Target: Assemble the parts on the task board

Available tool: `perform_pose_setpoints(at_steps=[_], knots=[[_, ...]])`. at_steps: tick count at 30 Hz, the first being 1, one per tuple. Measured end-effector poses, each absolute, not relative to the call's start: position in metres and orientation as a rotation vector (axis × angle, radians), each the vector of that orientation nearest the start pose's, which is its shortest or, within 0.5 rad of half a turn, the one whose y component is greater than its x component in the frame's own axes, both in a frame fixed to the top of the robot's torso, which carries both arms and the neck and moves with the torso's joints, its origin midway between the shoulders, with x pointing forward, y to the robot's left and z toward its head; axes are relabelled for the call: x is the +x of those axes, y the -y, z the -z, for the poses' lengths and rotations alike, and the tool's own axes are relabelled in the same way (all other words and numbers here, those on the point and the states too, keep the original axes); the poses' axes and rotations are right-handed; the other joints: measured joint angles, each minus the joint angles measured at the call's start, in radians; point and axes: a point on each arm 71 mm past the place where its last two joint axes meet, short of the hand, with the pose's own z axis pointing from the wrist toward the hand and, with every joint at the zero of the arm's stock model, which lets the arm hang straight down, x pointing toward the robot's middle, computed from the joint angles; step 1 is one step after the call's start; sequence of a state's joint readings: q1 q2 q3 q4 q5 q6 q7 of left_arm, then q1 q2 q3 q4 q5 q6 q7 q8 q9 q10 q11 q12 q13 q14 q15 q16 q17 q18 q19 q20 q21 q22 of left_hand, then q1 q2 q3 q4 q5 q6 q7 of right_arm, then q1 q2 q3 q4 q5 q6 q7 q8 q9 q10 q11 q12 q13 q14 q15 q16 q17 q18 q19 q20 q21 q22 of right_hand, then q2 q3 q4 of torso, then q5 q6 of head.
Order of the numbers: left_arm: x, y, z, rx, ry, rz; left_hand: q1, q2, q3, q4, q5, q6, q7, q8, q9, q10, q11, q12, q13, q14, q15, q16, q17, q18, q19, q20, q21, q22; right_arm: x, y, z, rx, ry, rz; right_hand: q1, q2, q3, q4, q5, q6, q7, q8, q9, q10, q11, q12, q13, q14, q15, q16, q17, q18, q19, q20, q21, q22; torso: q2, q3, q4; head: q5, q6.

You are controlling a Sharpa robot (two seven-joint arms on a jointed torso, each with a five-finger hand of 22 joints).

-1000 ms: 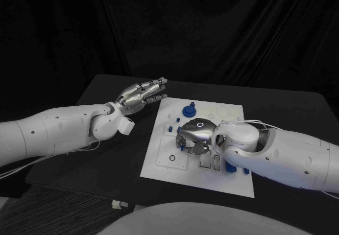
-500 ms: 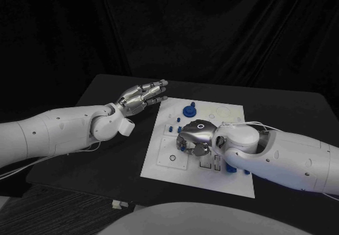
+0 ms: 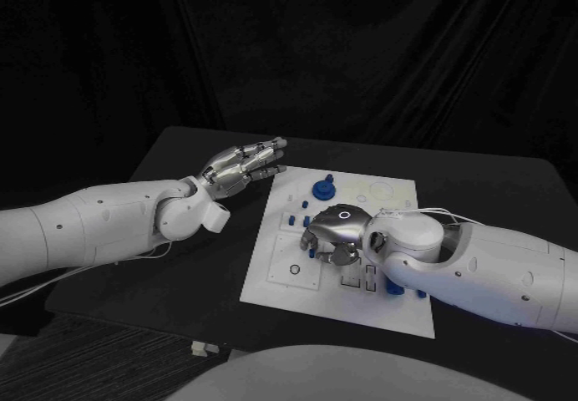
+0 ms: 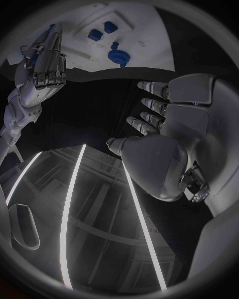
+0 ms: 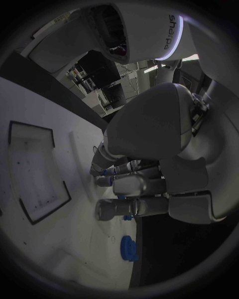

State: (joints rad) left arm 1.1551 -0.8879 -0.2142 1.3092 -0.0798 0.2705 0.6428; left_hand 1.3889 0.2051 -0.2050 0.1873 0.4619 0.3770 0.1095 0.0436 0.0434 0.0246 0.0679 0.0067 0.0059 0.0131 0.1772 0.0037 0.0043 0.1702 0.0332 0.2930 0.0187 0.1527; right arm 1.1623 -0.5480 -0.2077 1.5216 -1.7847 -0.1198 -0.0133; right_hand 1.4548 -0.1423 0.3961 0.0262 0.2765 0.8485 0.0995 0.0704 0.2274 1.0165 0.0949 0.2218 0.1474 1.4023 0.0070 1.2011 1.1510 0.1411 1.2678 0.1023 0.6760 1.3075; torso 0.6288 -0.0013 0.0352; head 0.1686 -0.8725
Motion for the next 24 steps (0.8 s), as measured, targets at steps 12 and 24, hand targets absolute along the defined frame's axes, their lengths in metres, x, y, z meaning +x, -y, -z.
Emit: perform_pose_setpoints(at_steps=[12,24], knots=[[0.471,-0.276,0.251,-0.960,-1.571,1.876,0.000,0.000,-0.003,-0.003,0.004,0.011,0.003,0.000,0.001,0.000,0.000,0.000,0.000,0.000,0.000,0.000,0.000,0.000,0.000,0.000,0.000,0.000,0.413,0.062,0.259,-0.830,-1.769,-0.759,0.054,-0.064,-0.226,0.207,-0.155,-0.366,-0.100,-0.011,-0.124,-0.361,0.030,-0.005,-0.034,-0.080,0.013,-0.054,-0.085,0.016,-0.073,0.019,-0.204,0.000,-0.001,0.0002,-0.0002,0.000,0.000],[0.470,-0.279,0.252,-0.963,-1.571,1.870,0.006,-0.002,0.000,-0.006,0.006,0.018,0.003,0.004,0.002,0.001,0.000,0.000,0.000,0.000,0.000,0.000,0.000,0.000,0.000,0.000,0.000,0.001,0.434,0.102,0.207,-0.771,-1.659,-0.669,0.009,-0.022,-0.233,0.253,-0.182,-0.076,-0.050,0.080,-0.087,-0.236,0.009,0.136,-0.027,0.038,-0.011,0.087,0.043,-0.004,0.084,0.000,0.086,0.000,0.000,0.0002,0.0002,-0.001,0.000]])
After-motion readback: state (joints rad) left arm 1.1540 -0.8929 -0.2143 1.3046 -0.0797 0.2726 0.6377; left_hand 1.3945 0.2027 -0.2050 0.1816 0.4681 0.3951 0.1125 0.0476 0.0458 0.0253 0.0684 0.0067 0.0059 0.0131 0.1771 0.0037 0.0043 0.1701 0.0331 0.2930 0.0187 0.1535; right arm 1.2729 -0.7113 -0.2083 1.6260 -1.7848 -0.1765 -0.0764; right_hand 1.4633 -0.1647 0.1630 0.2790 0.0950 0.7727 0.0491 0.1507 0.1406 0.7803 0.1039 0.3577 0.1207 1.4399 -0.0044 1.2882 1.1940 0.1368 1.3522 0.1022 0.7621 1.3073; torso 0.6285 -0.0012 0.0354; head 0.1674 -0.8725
